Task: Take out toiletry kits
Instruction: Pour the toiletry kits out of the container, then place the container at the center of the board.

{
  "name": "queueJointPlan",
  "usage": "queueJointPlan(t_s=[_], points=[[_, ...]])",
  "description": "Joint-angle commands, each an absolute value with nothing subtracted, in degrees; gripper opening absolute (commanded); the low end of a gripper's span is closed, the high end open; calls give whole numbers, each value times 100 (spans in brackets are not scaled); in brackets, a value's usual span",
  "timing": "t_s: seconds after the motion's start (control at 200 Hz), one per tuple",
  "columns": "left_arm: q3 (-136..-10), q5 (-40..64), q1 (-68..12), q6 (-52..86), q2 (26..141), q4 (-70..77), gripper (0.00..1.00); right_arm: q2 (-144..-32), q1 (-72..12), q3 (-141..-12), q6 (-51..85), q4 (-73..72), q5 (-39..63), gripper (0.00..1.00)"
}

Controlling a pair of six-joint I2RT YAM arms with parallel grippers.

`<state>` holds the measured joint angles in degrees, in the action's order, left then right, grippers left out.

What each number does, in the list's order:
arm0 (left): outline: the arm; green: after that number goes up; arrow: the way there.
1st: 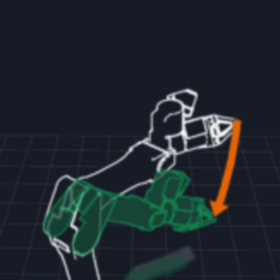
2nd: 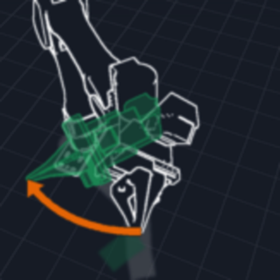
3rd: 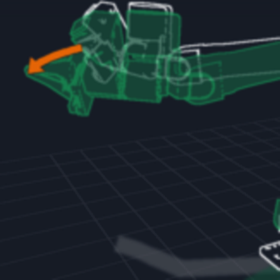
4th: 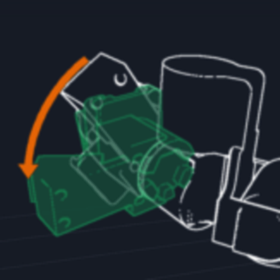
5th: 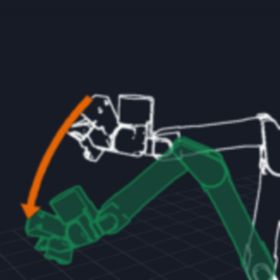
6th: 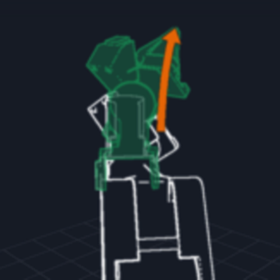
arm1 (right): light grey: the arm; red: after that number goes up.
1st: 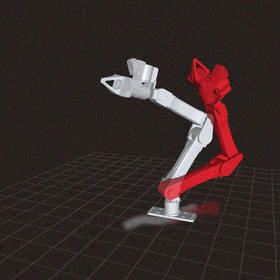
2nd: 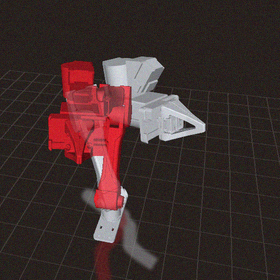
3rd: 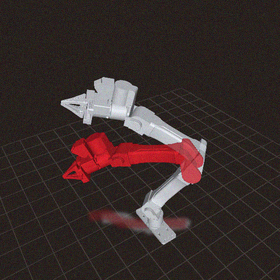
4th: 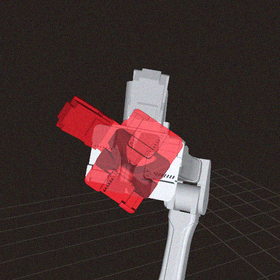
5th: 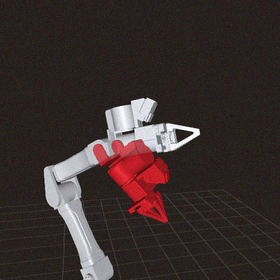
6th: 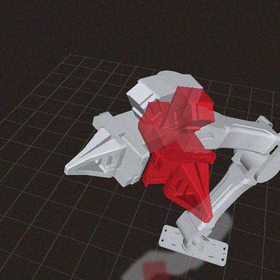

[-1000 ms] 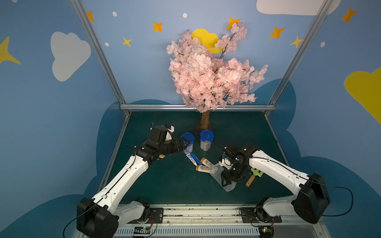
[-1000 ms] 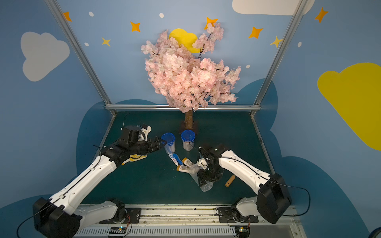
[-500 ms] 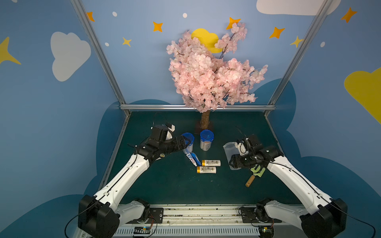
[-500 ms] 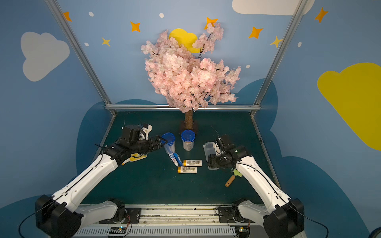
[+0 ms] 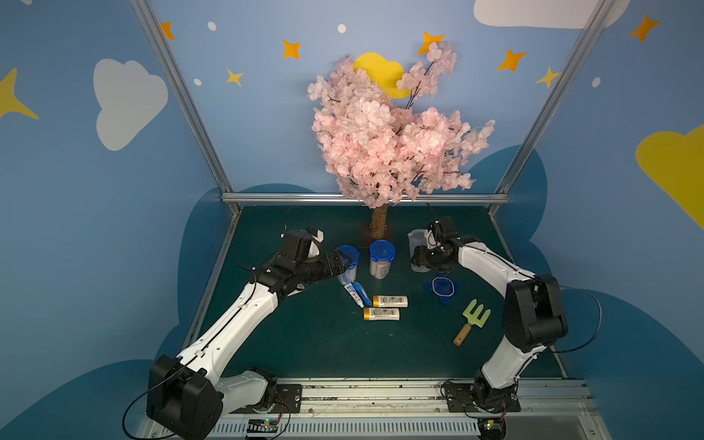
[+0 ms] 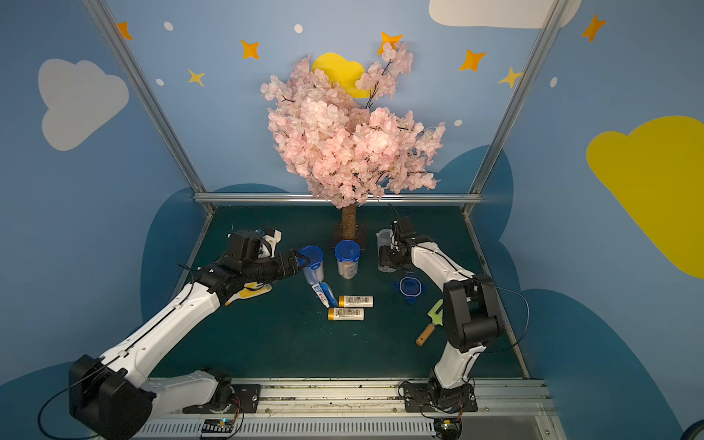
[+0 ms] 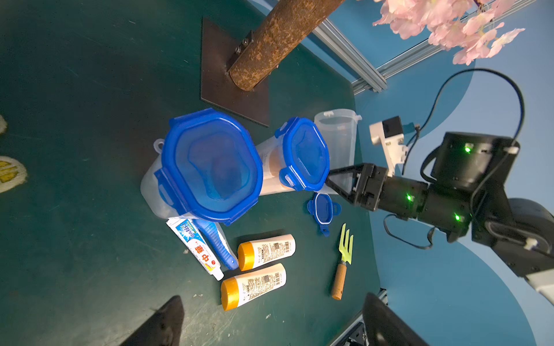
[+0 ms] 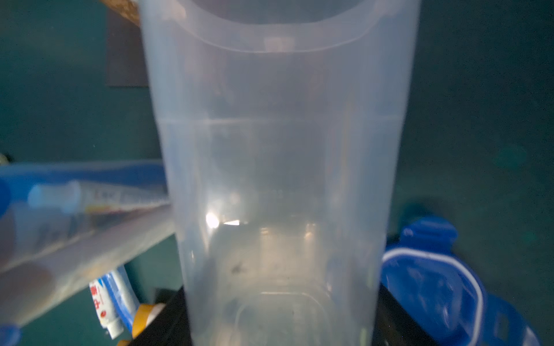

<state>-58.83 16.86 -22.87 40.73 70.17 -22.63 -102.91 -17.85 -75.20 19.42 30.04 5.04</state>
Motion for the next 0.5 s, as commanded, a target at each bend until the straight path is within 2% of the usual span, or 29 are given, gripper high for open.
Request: queueJointPlan(t_s=[0.0, 0.195, 0.491], points=[[-6067, 1645, -2273, 4019, 7035, -2244, 92, -10651, -1734, -7858, 2068, 3214, 748, 65], [-6098, 1651, -2272, 4019, 7090, -2225, 92, -10758, -1732, -7799, 2154, 3282, 732, 80], [-6185, 1750, -2270, 4065, 7185, -2231, 92, -10214, -1774, -7505, 2184, 3316, 668, 82]])
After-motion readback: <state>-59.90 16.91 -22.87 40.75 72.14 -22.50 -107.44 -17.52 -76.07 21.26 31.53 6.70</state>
